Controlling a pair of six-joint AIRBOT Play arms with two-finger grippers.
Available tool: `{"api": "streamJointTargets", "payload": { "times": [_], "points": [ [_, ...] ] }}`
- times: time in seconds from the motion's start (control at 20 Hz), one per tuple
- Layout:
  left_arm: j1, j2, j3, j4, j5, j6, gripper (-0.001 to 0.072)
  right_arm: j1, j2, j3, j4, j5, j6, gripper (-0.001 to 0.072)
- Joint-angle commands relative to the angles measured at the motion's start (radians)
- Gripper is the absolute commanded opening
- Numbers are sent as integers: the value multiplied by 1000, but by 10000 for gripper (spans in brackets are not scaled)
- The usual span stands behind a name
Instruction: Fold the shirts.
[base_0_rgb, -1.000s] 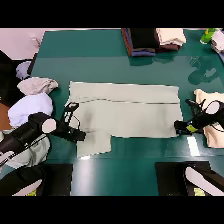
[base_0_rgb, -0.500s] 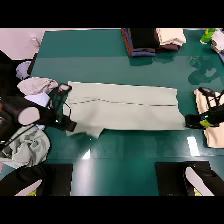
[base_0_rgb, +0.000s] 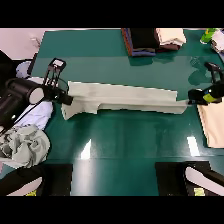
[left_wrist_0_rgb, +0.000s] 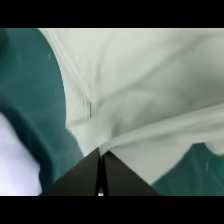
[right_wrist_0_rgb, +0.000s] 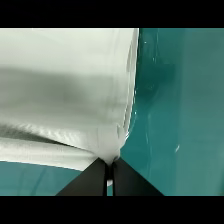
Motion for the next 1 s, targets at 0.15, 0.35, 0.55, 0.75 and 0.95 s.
{"api": "streamJointTargets", "payload": {
  "times": [0.15,0.35,0.55,0.75,0.95],
  "points": [
    [72,-300,198,-71,259,163,25,9,-293,261,30,-53,20,15],
    [72,-412,284,-69,312,232,26,52,-423,368,30,-56,20,16],
    [72,-421,284,-69,388,236,26,85,-521,441,47,-64,22,17],
    [72,-419,284,-69,350,235,151,95,-542,459,48,-97,21,29],
    [72,-418,335,-69,225,232,498,71,-542,507,47,-68,14,417]
  ]
}}
